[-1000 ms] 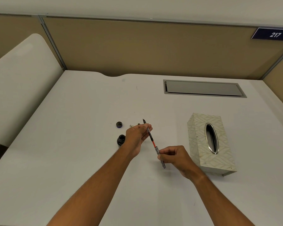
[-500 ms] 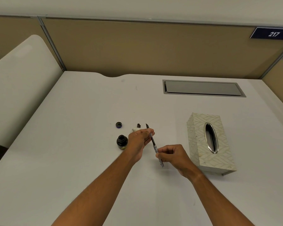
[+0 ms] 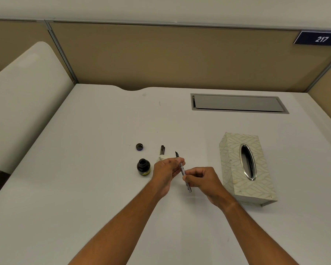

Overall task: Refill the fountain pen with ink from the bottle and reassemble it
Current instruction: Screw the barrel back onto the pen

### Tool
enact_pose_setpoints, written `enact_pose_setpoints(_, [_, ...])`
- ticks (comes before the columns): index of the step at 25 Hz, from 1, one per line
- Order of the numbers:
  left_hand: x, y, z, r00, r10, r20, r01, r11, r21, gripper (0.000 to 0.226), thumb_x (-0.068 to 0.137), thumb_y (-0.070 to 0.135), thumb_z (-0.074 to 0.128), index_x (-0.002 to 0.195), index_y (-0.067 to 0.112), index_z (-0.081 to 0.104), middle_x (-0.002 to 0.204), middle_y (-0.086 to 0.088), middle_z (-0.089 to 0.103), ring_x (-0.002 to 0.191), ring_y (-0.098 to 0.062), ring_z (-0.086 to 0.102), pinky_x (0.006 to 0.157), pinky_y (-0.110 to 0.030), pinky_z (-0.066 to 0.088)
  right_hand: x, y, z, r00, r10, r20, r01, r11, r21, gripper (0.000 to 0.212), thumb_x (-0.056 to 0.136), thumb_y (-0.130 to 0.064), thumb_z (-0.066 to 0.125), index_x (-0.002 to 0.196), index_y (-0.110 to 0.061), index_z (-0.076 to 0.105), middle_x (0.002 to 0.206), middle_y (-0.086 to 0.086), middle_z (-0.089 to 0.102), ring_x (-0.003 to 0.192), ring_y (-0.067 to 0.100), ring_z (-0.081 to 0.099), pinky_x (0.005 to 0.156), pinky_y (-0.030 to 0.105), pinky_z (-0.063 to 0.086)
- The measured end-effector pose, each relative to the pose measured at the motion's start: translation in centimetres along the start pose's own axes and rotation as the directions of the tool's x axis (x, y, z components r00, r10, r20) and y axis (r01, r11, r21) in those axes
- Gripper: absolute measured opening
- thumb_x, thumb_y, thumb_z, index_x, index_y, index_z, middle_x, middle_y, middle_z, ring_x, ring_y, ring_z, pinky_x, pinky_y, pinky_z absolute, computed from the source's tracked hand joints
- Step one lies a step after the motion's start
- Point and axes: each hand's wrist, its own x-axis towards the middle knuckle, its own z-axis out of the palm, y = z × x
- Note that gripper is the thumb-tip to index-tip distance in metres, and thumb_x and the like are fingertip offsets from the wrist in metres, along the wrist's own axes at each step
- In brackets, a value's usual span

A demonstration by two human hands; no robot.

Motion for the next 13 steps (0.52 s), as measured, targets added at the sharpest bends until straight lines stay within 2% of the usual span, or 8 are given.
enact_pose_setpoints(7, [-0.05, -0.33, 0.02, 1.0, -0.026, -0.015, 0.026, 0.999, -0.045, 0.014, 0.092, 0.008, 0.058, 0.095, -0.001, 0.069, 0.099, -0.013, 0.071, 0.098, -0.022, 0.067, 0.084, -0.028, 0.055, -0.09, -0.2, 0.49, 0.995, 0.091, 0.043, -0.094, 0.994, 0.063, 0.017, 0.092, -0.006, 0.058, 0.1, -0.008, 0.073, 0.091, 0.014, 0.076, 0.079, 0.022, 0.071, 0.072, 0.03, 0.056])
enact_pose_setpoints(10, [-0.06, -0.46, 0.11, 0.999, -0.033, -0.029, 0.031, 0.998, -0.049, 0.014, 0.092, 0.008, 0.057, 0.091, 0.001, 0.07, 0.096, -0.012, 0.071, 0.093, -0.021, 0.067, 0.08, -0.026, 0.056, -0.27, -0.31, 0.72, 0.995, 0.094, 0.031, -0.096, 0.991, 0.091, 0.021, 0.085, -0.012, 0.071, 0.106, -0.009, 0.067, 0.091, 0.015, 0.076, 0.079, 0.023, 0.072, 0.076, 0.032, 0.058])
enact_pose_setpoints(13, [-0.11, -0.56, 0.15, 0.999, -0.038, -0.038, 0.036, 0.998, -0.048, 0.014, 0.092, 0.007, 0.057, 0.091, 0.001, 0.069, 0.096, -0.011, 0.072, 0.094, -0.019, 0.068, 0.074, -0.022, 0.056, -0.42, -0.18, 0.82, 0.996, 0.087, 0.003, -0.087, 0.992, 0.087, 0.026, 0.078, -0.01, 0.079, 0.1, -0.002, 0.067, 0.082, 0.016, 0.074, 0.072, 0.022, 0.07, 0.072, 0.032, 0.058])
